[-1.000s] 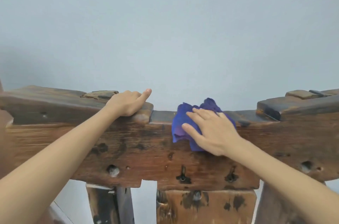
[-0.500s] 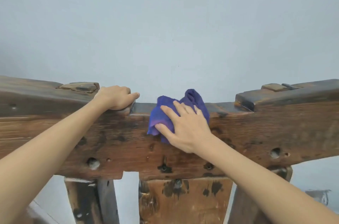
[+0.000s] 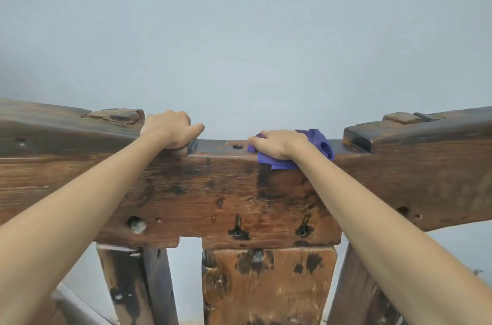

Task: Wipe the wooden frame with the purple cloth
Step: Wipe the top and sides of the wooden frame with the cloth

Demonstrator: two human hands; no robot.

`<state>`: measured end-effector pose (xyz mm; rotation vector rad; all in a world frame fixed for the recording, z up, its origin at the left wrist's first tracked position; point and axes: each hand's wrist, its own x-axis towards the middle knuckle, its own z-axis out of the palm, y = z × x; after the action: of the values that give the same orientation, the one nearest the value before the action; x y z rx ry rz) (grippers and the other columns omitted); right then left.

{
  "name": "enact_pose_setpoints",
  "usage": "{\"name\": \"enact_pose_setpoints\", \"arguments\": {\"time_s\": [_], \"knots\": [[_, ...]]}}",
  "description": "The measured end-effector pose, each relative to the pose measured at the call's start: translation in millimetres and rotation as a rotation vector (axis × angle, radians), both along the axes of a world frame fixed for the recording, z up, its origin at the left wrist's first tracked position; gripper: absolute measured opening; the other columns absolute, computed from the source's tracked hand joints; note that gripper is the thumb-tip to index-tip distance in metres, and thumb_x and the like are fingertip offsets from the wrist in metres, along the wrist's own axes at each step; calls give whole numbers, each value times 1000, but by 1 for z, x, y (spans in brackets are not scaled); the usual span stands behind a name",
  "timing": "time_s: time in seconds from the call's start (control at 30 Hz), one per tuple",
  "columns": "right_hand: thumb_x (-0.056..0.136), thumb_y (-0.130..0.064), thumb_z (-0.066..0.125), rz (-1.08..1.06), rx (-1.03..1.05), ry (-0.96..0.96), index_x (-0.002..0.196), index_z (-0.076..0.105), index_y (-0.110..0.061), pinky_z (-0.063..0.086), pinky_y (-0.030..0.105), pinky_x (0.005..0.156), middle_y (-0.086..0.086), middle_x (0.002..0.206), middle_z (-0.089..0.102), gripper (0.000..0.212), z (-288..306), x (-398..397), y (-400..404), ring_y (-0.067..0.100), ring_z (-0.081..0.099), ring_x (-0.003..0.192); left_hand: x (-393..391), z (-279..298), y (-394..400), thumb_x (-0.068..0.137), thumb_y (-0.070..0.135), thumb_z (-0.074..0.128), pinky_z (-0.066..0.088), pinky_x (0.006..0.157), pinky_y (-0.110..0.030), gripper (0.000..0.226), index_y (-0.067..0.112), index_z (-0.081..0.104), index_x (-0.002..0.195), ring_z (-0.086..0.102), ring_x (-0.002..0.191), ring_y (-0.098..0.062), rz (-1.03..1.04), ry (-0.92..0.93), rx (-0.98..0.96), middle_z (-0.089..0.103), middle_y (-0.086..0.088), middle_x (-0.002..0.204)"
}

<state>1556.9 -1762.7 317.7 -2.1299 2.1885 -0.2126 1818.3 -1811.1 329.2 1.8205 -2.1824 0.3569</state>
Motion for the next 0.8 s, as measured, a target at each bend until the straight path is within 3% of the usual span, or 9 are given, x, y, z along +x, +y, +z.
{"name": "enact_pose_setpoints", "arguments": {"time_s": [0.13,0.27,0.3,0.37,0.43,0.5,0.63,0.73,0.8], "knots": [[99,-65,20,178,-456,38,141,56,-42,33,57,113,-10,148,59,60,-49,44,55,24,46,142,-1,0,8,95,53,33,36,76,-41,48,16,64,96,56,91,-34,15,-30,35,67,-16,109],[104,-61,18,142,-635,241,149,48,-46,-14,61,119,-5,159,46,56,-65,-2,82,23,18,158,1,0,12,97,52,32,36,78,-41,45,18,62,98,56,96,-34,3,-46,61,67,-17,116],[104,-60,18,129,-662,282,146,53,-44,-12,60,120,-3,154,53,56,-63,-18,86,24,24,157,1,0,14,97,52,32,36,77,-41,45,18,61,96,55,93,-33,1,-47,60,67,-17,114],[102,-60,14,75,-674,249,125,71,-37,25,54,119,3,128,73,65,-48,-50,90,30,52,137,-2,0,14,97,50,31,37,75,-41,47,15,62,91,55,89,-33,-5,-39,42,67,-16,105],[95,-72,6,-23,-622,93,101,78,-33,48,43,85,13,101,77,82,-16,-74,82,39,66,104,-4,0,13,95,50,32,38,74,-41,48,13,62,85,58,86,-33,-9,-30,22,66,-14,96],[90,-81,2,-41,-555,-29,96,79,-35,49,44,82,10,94,77,90,12,-85,65,38,67,100,-3,1,12,94,49,34,38,72,-39,48,12,63,84,59,85,-33,-13,-22,13,66,-13,90],[101,-64,19,-1,-419,93,112,71,-41,43,44,92,7,113,75,58,-11,-57,52,34,64,108,-3,0,9,94,49,36,38,71,-39,47,12,61,80,59,84,-34,-22,-17,5,64,-11,85],[102,-48,34,-113,-788,130,101,79,-28,36,50,112,7,105,78,49,-63,-4,49,33,68,103,-3,-2,5,93,49,36,39,72,-39,47,11,61,79,59,83,-33,-15,-18,-14,64,-11,84],[104,-41,43,-43,-1052,15,124,73,-26,23,53,124,9,133,69,40,-97,32,48,32,58,131,-3,-3,5,92,49,36,39,74,-40,47,11,62,82,58,85,-34,-4,-13,-11,63,-11,87]]}}
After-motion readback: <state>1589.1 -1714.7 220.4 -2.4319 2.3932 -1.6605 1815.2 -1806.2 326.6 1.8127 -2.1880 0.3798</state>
